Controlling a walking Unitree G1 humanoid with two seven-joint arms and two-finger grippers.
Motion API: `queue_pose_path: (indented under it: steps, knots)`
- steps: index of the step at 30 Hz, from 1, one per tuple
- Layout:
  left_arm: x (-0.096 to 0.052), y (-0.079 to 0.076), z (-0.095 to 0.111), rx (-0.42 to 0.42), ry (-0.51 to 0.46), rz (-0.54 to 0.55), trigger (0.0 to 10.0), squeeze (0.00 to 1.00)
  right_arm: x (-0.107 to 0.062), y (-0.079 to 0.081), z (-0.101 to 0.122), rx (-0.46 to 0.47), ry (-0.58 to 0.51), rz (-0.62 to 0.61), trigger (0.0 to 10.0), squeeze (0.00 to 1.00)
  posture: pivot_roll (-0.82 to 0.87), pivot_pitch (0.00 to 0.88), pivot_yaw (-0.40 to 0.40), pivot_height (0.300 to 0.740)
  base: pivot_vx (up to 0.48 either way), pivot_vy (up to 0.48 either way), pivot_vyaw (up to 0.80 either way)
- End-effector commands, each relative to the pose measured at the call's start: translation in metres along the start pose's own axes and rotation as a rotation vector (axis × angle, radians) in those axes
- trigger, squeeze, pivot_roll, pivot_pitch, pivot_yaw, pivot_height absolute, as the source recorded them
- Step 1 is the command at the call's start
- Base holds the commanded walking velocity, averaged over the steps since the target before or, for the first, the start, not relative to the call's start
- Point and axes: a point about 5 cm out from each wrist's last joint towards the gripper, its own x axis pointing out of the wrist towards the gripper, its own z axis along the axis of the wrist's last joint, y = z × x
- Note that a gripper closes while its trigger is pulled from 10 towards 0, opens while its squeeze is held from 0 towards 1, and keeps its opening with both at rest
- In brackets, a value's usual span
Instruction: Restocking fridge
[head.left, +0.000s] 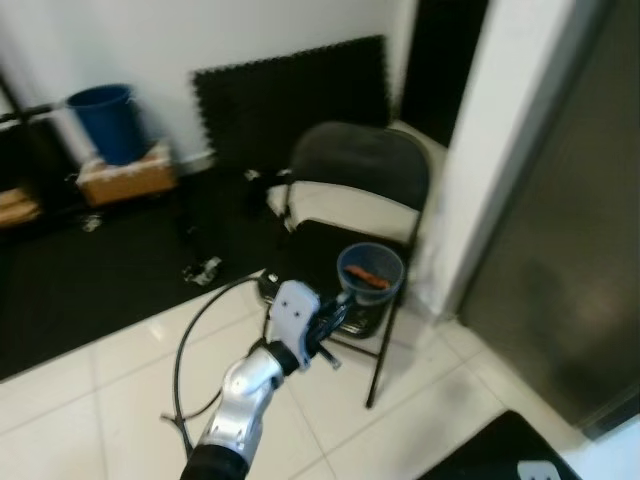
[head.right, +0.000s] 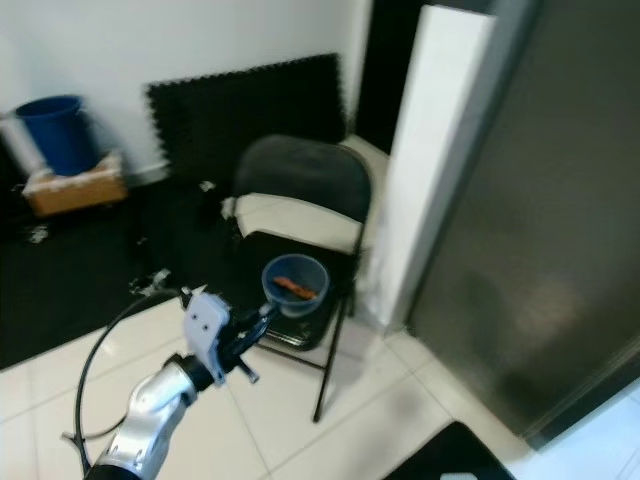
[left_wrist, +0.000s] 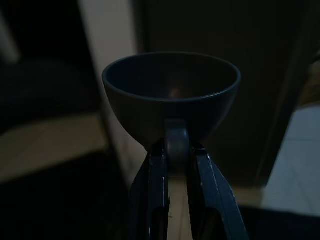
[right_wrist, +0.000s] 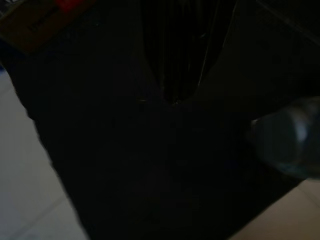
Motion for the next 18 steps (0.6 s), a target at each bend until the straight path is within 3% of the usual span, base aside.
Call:
queue_pose_path:
  steps: [1, 18]
  knots:
    - [-0.0040, -0.0025, -0.0057, -0.016, 0.019, 0.000, 10.0, 0.00, -0.0003, 0.0057, -0.0048, 0.013, 0.014, 0.014, 10.0, 0.00, 0.01, 0.000, -0.004, 0.740, 0.000, 0.000, -0.77]
    - [-0.0026, -0.0037, -0.0053, -0.019, 0.018, -0.006, 10.0, 0.00, -0.0002, 0.0071, -0.0024, 0.005, 0.002, 0.025, 10.0, 0.00, 0.02, 0.000, -0.011, 0.740, 0.000, 0.000, -0.77]
